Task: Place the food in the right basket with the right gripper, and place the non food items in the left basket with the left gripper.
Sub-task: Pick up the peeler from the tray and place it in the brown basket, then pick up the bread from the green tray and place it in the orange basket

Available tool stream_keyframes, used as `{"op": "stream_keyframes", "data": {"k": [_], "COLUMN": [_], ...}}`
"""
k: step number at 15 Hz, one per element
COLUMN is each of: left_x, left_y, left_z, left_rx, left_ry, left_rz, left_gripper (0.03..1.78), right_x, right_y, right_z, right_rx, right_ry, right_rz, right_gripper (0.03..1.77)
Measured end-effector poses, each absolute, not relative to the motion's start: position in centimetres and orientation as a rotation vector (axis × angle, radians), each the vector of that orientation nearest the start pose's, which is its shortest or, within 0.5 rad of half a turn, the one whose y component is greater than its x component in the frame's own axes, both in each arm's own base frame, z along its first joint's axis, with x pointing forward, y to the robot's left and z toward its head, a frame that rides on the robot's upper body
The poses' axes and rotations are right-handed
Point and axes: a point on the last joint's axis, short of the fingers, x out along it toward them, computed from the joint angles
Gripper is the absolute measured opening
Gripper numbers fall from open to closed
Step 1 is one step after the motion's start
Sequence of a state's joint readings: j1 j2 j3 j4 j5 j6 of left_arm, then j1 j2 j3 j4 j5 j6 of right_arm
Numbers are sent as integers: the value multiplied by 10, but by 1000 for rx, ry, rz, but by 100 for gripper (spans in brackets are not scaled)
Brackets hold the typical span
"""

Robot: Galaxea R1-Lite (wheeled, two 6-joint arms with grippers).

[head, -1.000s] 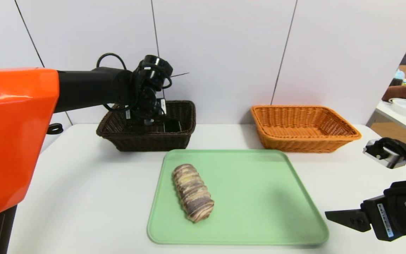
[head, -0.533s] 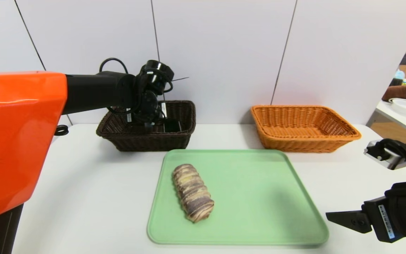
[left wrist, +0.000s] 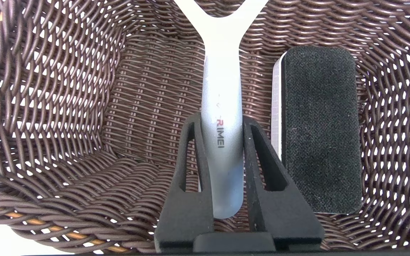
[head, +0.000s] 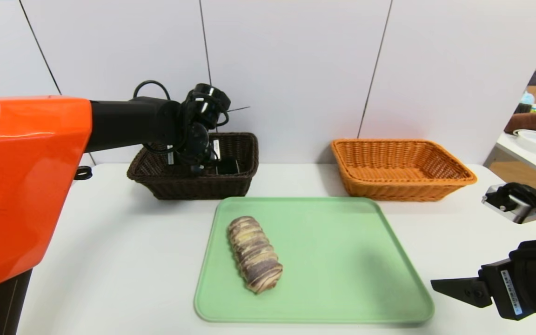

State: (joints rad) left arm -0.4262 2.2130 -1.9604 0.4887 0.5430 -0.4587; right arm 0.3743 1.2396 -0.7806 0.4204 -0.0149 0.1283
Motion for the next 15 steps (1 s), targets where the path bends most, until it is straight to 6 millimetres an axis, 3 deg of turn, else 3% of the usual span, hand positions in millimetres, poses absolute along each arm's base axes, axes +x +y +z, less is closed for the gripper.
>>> {"op": "stream_keyframes", "data": {"k": [3, 6, 11, 15], "left_x": [406, 406, 393, 357], "left_y": [-172, -172, -170, -166], "left_z": [203, 203, 222, 248], "left_rx": [-99, -108, -115, -145], "left_ry": [610, 607, 597, 702], "left_rz": [257, 261, 250, 149], "left_gripper": [79, 108, 138, 151], "right_x": [147, 147, 147, 151], "right_y": [57, 57, 58, 61], "right_z": [195, 196, 197, 207], "right_rx": [-52, -52, -51, -50], "right_ry": [885, 883, 879, 841], "right_rz": [277, 278, 281, 302], "right_gripper": [170, 170, 170, 170]}}
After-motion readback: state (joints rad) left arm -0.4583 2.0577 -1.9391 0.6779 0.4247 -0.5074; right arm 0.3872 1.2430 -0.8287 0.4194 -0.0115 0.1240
